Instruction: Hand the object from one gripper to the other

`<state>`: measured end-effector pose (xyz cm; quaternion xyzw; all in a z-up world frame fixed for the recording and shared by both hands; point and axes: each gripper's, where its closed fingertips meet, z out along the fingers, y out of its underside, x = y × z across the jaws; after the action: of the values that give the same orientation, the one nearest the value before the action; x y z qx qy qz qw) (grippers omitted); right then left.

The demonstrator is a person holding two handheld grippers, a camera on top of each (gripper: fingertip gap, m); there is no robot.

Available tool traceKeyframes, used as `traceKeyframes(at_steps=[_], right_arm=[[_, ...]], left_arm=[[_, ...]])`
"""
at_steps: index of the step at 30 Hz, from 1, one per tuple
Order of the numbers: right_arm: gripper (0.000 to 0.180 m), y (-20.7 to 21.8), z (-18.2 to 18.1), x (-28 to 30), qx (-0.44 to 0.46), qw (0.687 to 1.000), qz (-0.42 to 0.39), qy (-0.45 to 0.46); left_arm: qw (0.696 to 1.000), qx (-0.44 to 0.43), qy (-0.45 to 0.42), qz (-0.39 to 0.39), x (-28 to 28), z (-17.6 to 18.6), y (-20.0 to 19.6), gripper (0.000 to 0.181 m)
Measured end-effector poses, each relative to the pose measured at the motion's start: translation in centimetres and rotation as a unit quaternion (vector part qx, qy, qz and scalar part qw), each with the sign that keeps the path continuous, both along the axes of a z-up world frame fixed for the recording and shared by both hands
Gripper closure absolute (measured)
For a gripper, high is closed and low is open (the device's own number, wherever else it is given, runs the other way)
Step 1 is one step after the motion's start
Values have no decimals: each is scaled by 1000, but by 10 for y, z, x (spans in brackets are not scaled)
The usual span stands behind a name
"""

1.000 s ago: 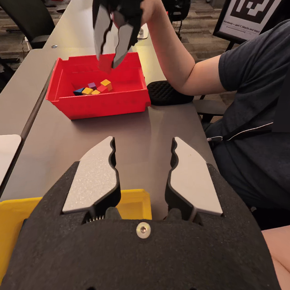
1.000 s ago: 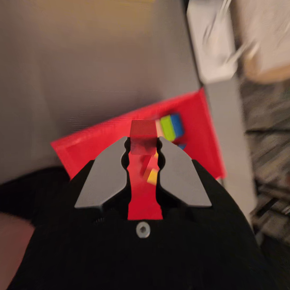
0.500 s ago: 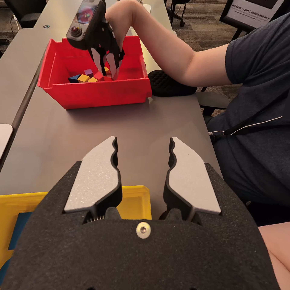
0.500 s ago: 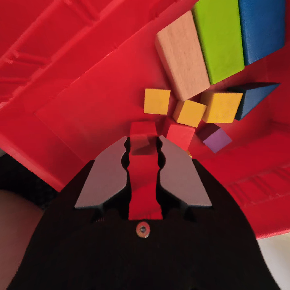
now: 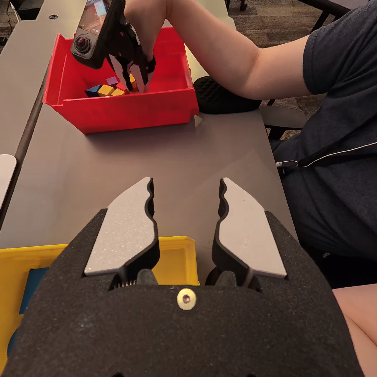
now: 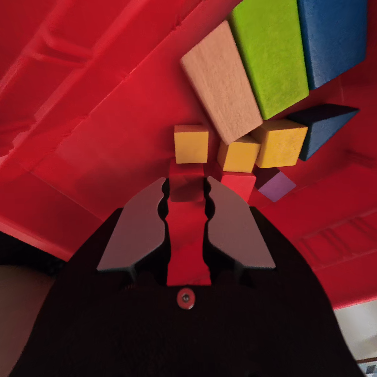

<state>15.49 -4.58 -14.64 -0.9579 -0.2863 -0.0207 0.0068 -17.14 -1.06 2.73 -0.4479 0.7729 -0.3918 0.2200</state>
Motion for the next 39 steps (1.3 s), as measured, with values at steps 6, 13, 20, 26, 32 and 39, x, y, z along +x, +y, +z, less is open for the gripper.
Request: traceKeyframes(at_steps=[6, 13, 20, 26, 32, 39], right_arm=[[146, 2, 1, 0, 2, 1000, -10, 2], [145, 4, 13, -2, 28, 1000, -6, 11], [145, 4, 63, -2, 137, 990, -6, 29], [145, 1, 108, 0, 237, 971, 6, 17], [145, 4, 121, -16, 268, 962, 41, 27], [145, 3, 114, -15, 251, 967, 43, 27]], left_arm=[[1000, 1, -6, 3, -2, 3, 2, 120], [997, -13, -53, 62, 3, 20, 25, 119], [962, 71, -79, 252, -15, 20, 115, 121], [928, 92, -35, 358, -28, -5, 168, 121], [912, 174, 62, 368, -19, -71, 198, 120], [887, 253, 167, 349, -12, -138, 218, 121]])
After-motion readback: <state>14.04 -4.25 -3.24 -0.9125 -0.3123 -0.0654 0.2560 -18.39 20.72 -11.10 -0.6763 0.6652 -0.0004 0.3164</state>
